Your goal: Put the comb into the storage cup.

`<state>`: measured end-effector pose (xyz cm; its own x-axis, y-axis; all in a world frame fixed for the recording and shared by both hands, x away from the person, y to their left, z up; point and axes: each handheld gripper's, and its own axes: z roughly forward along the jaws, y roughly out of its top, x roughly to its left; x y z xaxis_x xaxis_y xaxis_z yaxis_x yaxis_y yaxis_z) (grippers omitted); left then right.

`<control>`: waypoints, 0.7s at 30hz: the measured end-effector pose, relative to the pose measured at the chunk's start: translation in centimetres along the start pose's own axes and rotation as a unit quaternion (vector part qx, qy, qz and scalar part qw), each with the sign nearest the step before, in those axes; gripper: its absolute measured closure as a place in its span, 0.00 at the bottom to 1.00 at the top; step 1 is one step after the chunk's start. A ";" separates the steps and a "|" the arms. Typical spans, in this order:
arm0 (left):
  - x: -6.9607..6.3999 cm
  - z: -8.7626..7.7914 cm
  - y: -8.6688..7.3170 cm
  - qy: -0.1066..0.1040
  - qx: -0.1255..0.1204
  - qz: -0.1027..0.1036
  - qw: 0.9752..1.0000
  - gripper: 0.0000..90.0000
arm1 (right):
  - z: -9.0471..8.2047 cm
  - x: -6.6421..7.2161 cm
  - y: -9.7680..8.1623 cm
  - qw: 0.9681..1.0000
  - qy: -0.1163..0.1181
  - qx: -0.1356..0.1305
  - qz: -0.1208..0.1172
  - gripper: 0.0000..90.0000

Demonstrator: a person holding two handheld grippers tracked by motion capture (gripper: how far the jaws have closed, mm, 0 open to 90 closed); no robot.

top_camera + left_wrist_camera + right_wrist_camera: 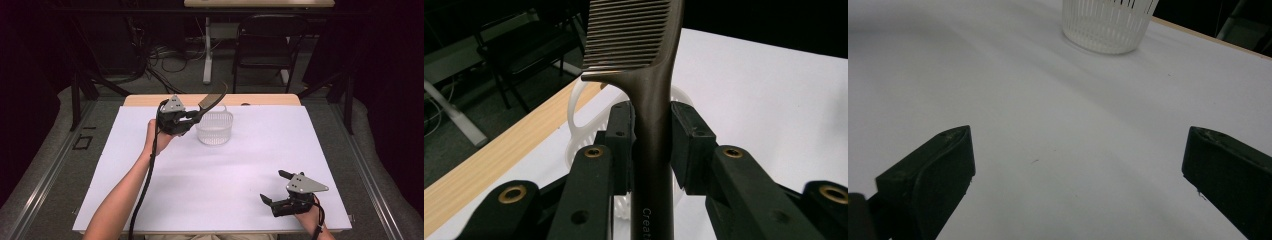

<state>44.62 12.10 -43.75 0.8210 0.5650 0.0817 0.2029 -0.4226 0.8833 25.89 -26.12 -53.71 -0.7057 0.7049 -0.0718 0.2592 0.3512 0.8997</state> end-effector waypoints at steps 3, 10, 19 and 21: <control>0.2 0.2 0.2 0.000 0.000 0.002 1.000 0.80 | 0.0 0.0 0.0 1.000 0.001 0.001 -0.001 0.00; 0.5 0.6 0.6 0.007 -0.010 0.011 1.000 0.80 | 0.0 0.0 0.0 1.000 0.000 0.002 -0.002 0.00; 0.9 1.1 0.9 0.010 -0.025 0.016 1.000 0.80 | 0.0 -0.1 -0.1 1.000 -0.001 0.002 -0.004 0.00; 0.9 1.3 0.9 0.008 -0.026 0.015 1.000 0.80 | 0.0 -0.1 -0.1 1.000 -0.001 0.002 -0.003 0.00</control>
<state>46.26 11.34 -43.48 0.8173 0.5643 0.1166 0.1499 -0.4035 0.9026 25.91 -26.21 -53.74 -0.7061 0.7038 -0.0777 0.2584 0.3583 0.8971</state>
